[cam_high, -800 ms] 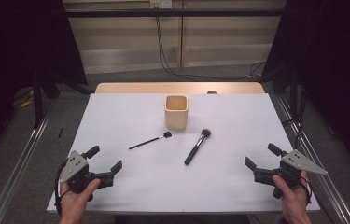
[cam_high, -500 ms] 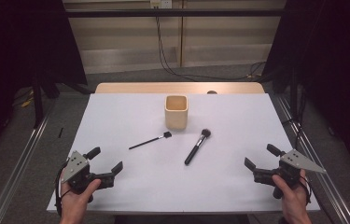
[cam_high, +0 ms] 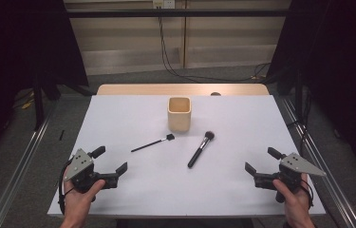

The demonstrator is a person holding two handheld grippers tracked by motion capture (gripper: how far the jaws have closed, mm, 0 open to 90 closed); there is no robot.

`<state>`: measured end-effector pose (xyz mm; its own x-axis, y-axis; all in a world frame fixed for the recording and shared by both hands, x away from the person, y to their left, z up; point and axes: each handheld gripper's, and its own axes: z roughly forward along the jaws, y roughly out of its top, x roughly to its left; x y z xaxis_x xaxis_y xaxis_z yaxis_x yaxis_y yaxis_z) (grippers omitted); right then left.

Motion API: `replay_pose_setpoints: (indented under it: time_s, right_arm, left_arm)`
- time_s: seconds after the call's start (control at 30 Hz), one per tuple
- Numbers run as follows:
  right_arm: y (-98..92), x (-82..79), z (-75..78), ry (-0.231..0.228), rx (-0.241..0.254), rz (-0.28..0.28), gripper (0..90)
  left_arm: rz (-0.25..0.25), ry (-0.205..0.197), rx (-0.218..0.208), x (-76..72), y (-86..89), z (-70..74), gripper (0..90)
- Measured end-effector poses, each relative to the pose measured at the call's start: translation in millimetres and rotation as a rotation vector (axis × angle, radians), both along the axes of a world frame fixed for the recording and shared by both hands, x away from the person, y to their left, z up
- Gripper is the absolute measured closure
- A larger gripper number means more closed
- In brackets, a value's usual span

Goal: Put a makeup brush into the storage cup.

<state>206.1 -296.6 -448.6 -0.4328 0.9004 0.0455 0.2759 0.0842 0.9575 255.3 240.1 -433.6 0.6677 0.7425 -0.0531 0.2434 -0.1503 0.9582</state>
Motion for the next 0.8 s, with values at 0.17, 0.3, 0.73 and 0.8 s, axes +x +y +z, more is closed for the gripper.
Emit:
replay_pose_setpoints:
  time_s: [0.17,0.3,0.73,0.8]
  right_arm:
    - [-1.0,-1.3,0.5,-0.007,-0.004,0.006,0.0]
    - [0.5,-1.5,0.8,-0.007,0.004,0.002,0.0]
    - [0.9,0.0,-1.5,-0.019,0.049,0.002,0.0]
    - [0.5,0.1,-1.5,-0.017,0.052,-0.001,0.0]
  left_arm:
    - [-0.035,-0.007,0.033,7.8,-9.6,4.3,2.6]
    - [-0.045,-0.014,0.026,12.6,-13.1,7.6,2.6]
    - [-0.057,-0.035,0.014,41.9,-35.2,18.5,2.6]
    - [-0.055,-0.033,-0.004,44.3,-37.7,18.8,4.5]
